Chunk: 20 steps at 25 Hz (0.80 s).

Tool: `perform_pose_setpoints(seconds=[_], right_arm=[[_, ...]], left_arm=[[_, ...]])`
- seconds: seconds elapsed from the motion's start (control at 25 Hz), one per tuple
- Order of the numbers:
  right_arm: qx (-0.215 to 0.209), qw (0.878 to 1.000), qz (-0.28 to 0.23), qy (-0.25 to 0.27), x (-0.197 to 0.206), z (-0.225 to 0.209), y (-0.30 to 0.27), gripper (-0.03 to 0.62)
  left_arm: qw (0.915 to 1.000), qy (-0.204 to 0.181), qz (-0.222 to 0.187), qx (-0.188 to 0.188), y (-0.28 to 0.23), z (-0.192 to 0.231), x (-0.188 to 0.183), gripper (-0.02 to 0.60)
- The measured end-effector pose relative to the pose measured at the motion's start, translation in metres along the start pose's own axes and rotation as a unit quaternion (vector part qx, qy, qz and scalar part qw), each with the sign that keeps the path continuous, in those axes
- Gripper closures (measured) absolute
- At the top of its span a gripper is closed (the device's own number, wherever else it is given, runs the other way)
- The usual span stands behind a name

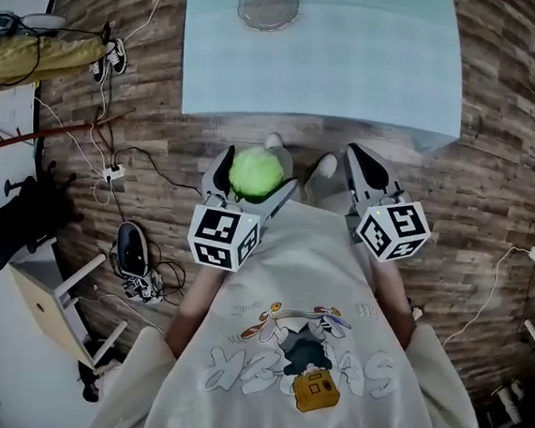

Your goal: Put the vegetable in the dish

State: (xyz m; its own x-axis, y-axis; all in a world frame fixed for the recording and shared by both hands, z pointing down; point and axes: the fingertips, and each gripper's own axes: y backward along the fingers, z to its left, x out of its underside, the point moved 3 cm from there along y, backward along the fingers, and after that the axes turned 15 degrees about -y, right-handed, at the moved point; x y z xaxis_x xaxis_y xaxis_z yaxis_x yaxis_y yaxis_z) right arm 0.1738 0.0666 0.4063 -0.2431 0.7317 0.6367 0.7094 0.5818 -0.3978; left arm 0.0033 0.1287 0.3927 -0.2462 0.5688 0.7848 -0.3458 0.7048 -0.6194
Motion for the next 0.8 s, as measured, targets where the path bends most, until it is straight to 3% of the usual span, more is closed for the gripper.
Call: perform_pose_setpoints(seconds=[0.24, 0.56, 0.8], right_arm=[[-0.007, 1.0, 0.011, 0.007, -0.01, 0.015, -0.037, 0.572], [0.026, 1.0, -0.008, 0.007, -0.056, 0.02, -0.1, 0.572], [0.041, 0.999, -0.009, 0.03, -0.087, 0.033, -0.161, 0.572]], left_arm=[[0.9999, 0.006, 0.009, 0.011, -0.016, 0.032, -0.006, 0.044], [0.998, -0.029, -0.03, 0.048, -0.074, 0.104, -0.071, 0.044], [0.9963, -0.047, -0.04, 0.06, -0.111, 0.165, -0.097, 0.044]])
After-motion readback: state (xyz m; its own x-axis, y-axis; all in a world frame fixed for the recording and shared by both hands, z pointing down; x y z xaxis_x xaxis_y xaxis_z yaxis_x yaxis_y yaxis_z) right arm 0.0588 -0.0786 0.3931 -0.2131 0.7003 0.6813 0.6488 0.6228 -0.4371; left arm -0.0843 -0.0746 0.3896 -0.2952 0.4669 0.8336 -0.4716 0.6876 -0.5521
